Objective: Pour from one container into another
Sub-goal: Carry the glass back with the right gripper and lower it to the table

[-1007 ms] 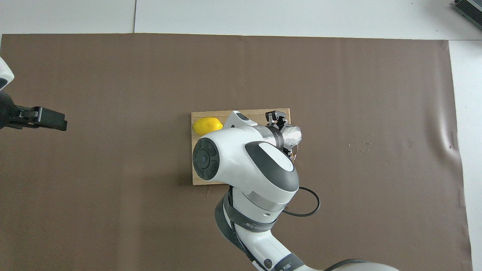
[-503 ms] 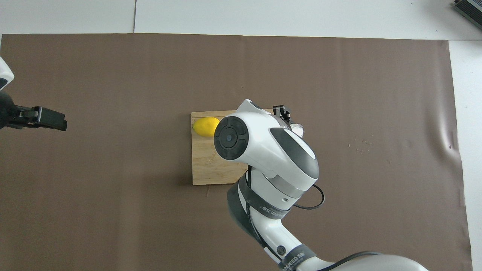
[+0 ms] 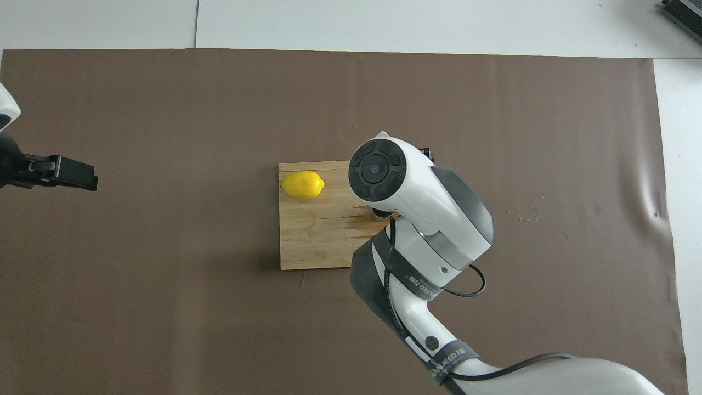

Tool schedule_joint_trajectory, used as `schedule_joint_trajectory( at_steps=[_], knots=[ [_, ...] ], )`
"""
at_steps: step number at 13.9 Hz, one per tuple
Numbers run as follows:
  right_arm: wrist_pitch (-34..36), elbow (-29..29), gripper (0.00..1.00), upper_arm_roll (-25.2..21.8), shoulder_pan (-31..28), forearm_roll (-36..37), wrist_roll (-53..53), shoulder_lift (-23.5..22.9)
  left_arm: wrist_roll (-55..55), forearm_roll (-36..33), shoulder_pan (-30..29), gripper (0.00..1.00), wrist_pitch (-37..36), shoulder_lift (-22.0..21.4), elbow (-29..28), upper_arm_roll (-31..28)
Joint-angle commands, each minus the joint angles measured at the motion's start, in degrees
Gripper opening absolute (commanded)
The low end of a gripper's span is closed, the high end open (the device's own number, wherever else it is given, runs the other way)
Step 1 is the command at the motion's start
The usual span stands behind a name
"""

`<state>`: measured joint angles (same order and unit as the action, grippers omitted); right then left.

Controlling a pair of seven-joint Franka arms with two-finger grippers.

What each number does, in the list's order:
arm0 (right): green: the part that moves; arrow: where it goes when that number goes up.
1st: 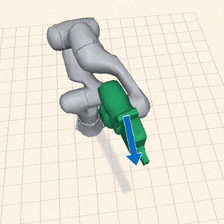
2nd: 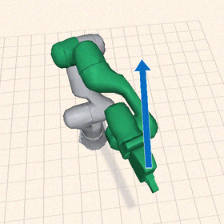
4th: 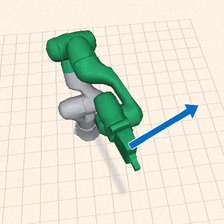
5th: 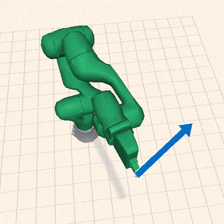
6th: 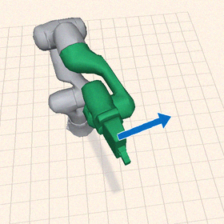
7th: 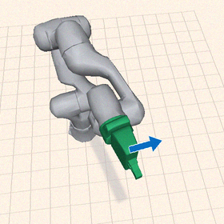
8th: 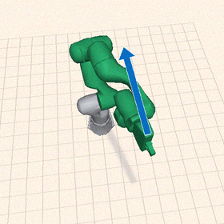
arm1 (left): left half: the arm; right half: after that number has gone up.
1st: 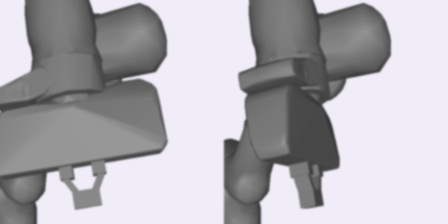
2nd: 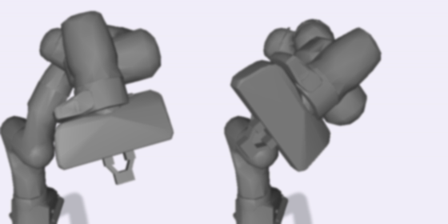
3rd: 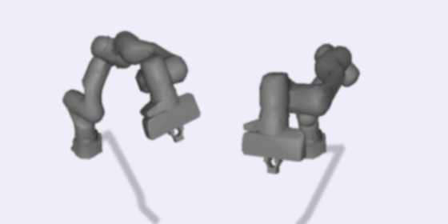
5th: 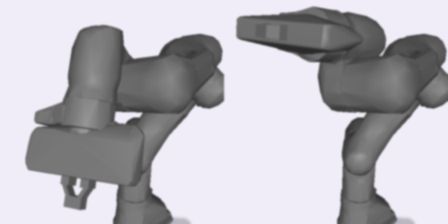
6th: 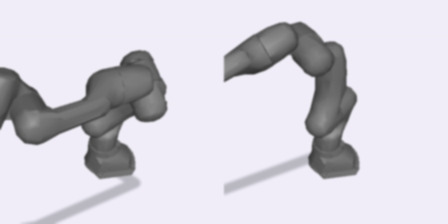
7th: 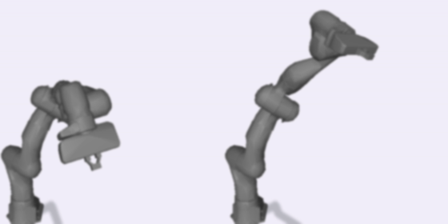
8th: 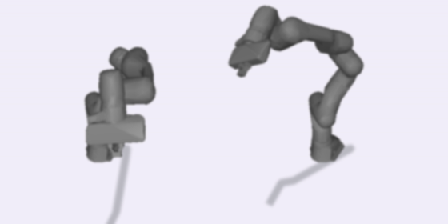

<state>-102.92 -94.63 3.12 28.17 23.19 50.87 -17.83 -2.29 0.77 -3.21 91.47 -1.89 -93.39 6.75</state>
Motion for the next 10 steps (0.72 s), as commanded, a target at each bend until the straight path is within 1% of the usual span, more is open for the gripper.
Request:
schedule_joint_trajectory(
  at_steps=[1, 3, 5, 7, 10],
  knots=[
    [-1.1, -1.1, 0.00, 0.6, -3.4, -4.7, 4.3, 0.9, -0.4, -0.7, -0.5, 1.00, 0.0, -0.6, -0.6, 0.4],
    [-1.8, -1.4, 0.00, 0.5, -6.1, -8.2, 8.1, 0.9, -0.4, -0.7, -0.5, 1.00, 0.0, -0.6, -0.7, 0.4],
    [-4.2, -3.4, 0.00, 0.5, -8.0, -10.6, 10.6, 1.5, -0.4, -0.7, -0.5, 1.00, 0.0, -0.6, -0.6, 0.4],
    [-8.2, -7.0, 0.00, 0.5, -10.9, -13.8, 15.2, 2.7, -0.4, -0.7, -0.5, 1.00, 0.0, -0.6, -0.7, 0.4],
    [-15.8, -14.4, 0.00, 0.5, -17.1, -20.4, 24.8, 5.0, -0.4, -0.7, -0.5, 1.00, 0.0, -0.6, -0.7, 0.4]
  ],
)
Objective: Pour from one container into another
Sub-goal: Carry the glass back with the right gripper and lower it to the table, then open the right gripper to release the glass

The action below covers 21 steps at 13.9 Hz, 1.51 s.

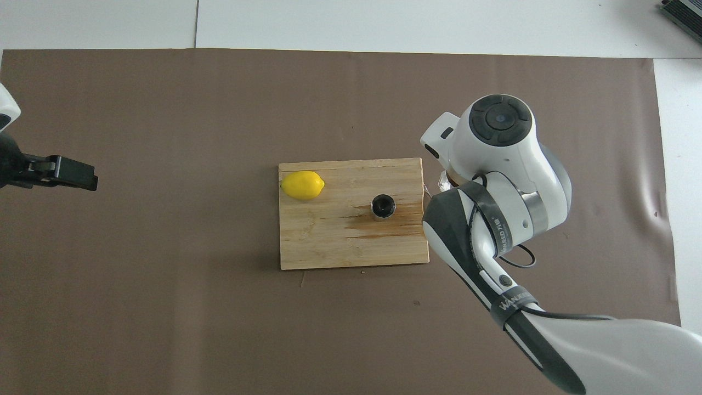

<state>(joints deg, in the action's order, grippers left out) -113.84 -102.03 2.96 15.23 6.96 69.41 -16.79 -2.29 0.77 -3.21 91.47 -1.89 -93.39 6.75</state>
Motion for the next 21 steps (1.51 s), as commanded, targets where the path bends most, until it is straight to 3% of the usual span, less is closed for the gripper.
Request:
schedule_joint_trajectory(
  at_steps=[1, 5, 10, 13, 15, 18, 21],
  knots=[
    [-7.5, -9.2, 0.00, 0.6, -6.9, -7.0, 9.8, 4.2, -0.4, -0.7, -0.5, 1.00, 0.0, -0.6, -0.6, 0.4],
    [-16.7, -18.4, 0.00, 0.6, -15.7, -19.2, 26.3, 5.4, -0.4, -0.7, -0.5, 1.00, 0.0, -0.6, -0.6, 0.4],
    [-19.5, -22.3, 0.00, 0.6, -23.3, -24.4, 40.9, 5.2, -0.4, -0.7, -0.5, 1.00, 0.0, -0.6, -0.6, 0.4],
    [-19.5, -23.4, 0.01, 0.6, -23.8, -25.3, 42.0, 5.3, -0.4, -0.7, -0.5, 1.00, 0.0, -0.6, -0.6, 0.4],
    [-20.0, -24.4, 0.16, 0.6, -23.8, -25.8, 41.9, 5.4, -0.4, -0.7, -0.5, 1.00, 0.0, -0.6, -0.6, 0.4],
    [-19.8, -24.4, 1.00, 0.6, -23.6, -25.9, 41.6, 5.4, -0.4, -0.7, -0.5, 1.00, 0.0, -0.6, -0.6, 0.4],
    [-19.3, -23.7, 1.00, 0.6, -23.6, -25.9, 41.3, 6.5, -0.4, -0.7, -0.5, 1.00, 0.0, -0.6, -0.6, 0.4]
  ],
)
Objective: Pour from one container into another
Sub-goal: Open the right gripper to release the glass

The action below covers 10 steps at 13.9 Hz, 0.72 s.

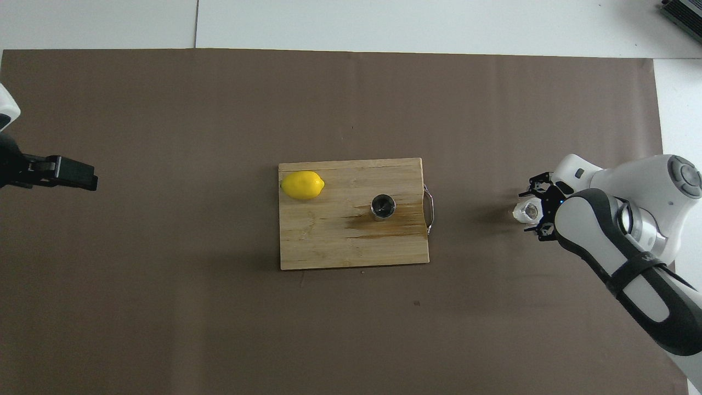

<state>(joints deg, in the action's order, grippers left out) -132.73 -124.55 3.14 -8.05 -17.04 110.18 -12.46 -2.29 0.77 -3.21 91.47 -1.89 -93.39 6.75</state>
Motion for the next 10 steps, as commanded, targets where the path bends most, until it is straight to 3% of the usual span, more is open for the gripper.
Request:
schedule_joint_trajectory(
  at_steps=[1, 5, 8, 10],
  knots=[
    [-0.2, -0.8, 1.00, 0.3, -0.4, -1.9, 0.3, 2.4, -0.4, -0.7, -0.5, 1.00, 0.0, -0.6, -0.7, 0.4],
    [4.2, 0.4, 1.00, 0.0, 0.1, 0.3, -9.0, 5.9, -0.4, -0.7, -0.5, 1.00, 0.0, -0.6, -0.7, 0.4],
    [7.9, 6.3, 1.00, 0.0, 0.1, 3.1, -14.9, 6.1, -0.4, -0.7, -0.5, 1.00, 0.0, -0.6, -0.7, 0.4],
    [12.4, 12.2, 1.00, 0.5, 0.2, 9.4, -22.2, 6.1, -0.4, -0.7, -0.5, 1.00, 0.0, -0.6, -0.6, 0.4]
  ],
)
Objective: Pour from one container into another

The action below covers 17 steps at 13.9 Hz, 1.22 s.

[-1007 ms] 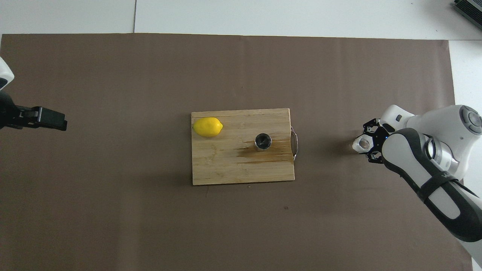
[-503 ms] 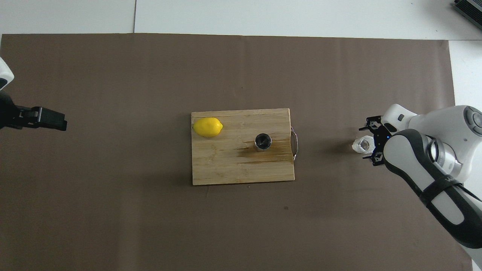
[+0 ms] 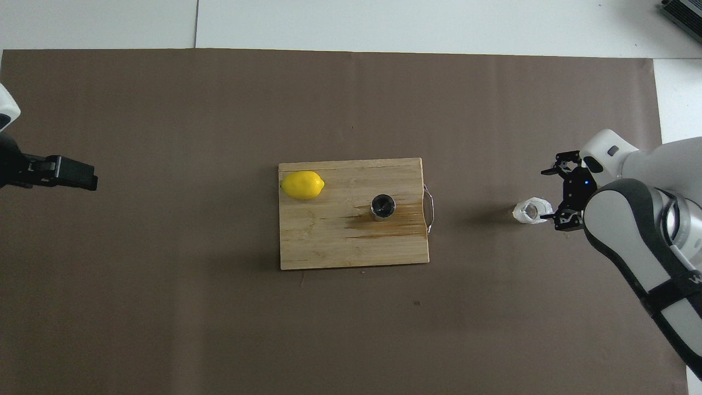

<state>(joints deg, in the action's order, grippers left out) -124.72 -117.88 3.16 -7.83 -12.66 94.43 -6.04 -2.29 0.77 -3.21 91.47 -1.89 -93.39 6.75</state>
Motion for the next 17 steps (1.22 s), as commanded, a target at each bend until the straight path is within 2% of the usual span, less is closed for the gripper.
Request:
schedule_joint_trajectory(
  at_steps=[1, 3, 4, 7, 10, 15, 17],
  knots=[
    [5.9, 8.8, 1.00, 0.7, 0.5, 9.7, -11.3, -0.3, -0.4, -0.7, -0.5, 1.00, 0.0, -0.6, -0.6, 0.4],
    [12.7, 14.5, 1.00, 0.6, 3.2, 13.4, -20.6, -0.4, -0.4, -0.7, -0.5, 1.00, 0.0, -0.6, -0.6, 0.4],
    [14.0, 15.7, 1.00, 0.7, 3.4, 13.9, -25.4, -0.2, -0.4, -0.7, -0.5, 1.00, 0.0, -0.6, -0.7, 0.4],
    [13.0, 16.3, 1.00, 1.1, 4.5, 12.8, -35.7, 3.3, -0.4, -0.7, -0.5, 1.00, 0.0, -0.6, -0.7, 0.4],
    [13.9, 16.7, 1.00, 1.2, 5.4, 12.8, -53.2, 7.0, -0.4, -0.7, -0.5, 1.00, 0.0, -0.6, -0.7, 0.4],
    [13.1, 17.2, 1.00, 1.9, 5.4, 12.8, -81.4, 9.0, -0.4, -0.7, -0.5, 1.00, 0.0, -0.6, -0.7, 0.4],
    [13.3, 19.6, 1.00, 1.9, 5.4, 12.9, -93.6, 8.2, -0.4, -0.7, -0.5, 1.00, 0.0, -0.6, -0.7, 0.4]
  ],
)
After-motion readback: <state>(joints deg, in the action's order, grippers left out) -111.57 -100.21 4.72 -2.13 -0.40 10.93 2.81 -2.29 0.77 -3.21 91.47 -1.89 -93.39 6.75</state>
